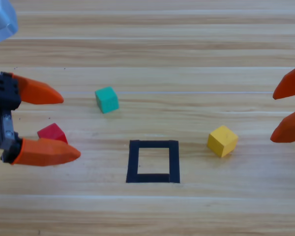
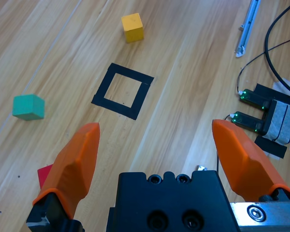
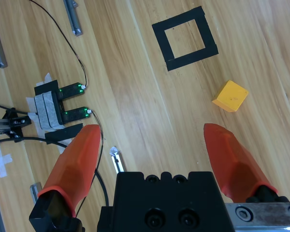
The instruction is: Stack the blocks in the rectangular block: red at the bottom, yellow in the middle, green on top
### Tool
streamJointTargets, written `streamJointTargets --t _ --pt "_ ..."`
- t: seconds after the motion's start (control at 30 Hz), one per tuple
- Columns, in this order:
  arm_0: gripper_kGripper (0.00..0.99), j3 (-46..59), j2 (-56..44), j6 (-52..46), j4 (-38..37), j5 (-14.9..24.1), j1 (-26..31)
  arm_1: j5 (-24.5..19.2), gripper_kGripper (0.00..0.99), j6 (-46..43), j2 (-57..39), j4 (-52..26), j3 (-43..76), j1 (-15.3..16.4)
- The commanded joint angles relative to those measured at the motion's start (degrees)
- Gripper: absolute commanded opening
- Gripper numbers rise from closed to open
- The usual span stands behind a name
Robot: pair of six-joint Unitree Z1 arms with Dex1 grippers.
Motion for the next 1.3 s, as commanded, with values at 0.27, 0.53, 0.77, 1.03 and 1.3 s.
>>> streamJointTargets --t 0.27,0.53,0.77,1.03,1.3 --pt "0.990 -0.1 -0.4 -0.6 0.4 0.6 -1.3 -3.3 0.945 1.7 1.6 -1.8 0.7 1.5" --pt "0.990 0.1 0.4 -0.7 0.0 0.8 -1.3 -18.2 0.946 11.6 6.9 -4.1 -2.1 1.3" --pt "0.990 -0.3 1.6 -3.5 -1.1 3.7 -1.2 -26.6 0.943 18.9 21.4 3.0 -14.1 1.3" --pt "0.990 -6.6 6.4 -20.2 2.0 12.5 5.2 -26.7 0.943 20.4 35.1 8.6 -23.6 1.3" --pt "0.990 -13.3 16.7 -33.7 11.1 13.2 15.7 -26.9 0.943 20.6 39.9 8.6 -25.8 1.3"
